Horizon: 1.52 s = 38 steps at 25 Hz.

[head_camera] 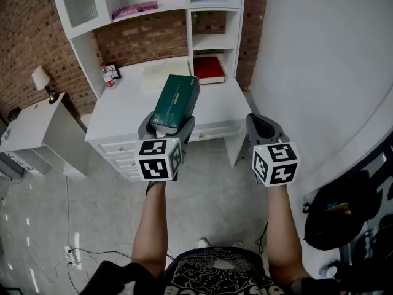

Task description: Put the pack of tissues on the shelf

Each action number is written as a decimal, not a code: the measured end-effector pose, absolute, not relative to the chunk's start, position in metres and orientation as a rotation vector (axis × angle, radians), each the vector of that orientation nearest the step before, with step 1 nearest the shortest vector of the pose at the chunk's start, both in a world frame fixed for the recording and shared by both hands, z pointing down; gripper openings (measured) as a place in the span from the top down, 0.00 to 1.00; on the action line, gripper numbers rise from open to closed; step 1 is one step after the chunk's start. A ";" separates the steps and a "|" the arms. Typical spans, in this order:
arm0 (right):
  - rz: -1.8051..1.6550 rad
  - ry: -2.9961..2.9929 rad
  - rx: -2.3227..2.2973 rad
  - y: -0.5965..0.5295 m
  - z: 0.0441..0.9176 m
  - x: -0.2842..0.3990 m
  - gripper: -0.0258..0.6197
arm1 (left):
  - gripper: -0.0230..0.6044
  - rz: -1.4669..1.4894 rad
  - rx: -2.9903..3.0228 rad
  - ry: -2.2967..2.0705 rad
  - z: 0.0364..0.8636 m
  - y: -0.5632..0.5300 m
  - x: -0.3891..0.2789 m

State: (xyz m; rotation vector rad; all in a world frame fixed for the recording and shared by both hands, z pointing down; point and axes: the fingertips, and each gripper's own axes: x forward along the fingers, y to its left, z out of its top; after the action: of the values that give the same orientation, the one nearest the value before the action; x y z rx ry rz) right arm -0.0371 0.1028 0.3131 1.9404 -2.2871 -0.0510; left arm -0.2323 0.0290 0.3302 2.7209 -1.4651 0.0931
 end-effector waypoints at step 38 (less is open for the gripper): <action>-0.047 -2.459 1.766 -0.069 0.314 0.076 0.96 | 0.24 0.176 2.673 -1.566 0.333 -0.123 -0.098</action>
State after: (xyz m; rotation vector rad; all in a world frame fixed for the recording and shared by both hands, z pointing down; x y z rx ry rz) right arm 0.0763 -0.0691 0.3142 1.7658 -2.4591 -0.0468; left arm -0.0982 -0.1225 0.3325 2.6727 -1.5661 0.1763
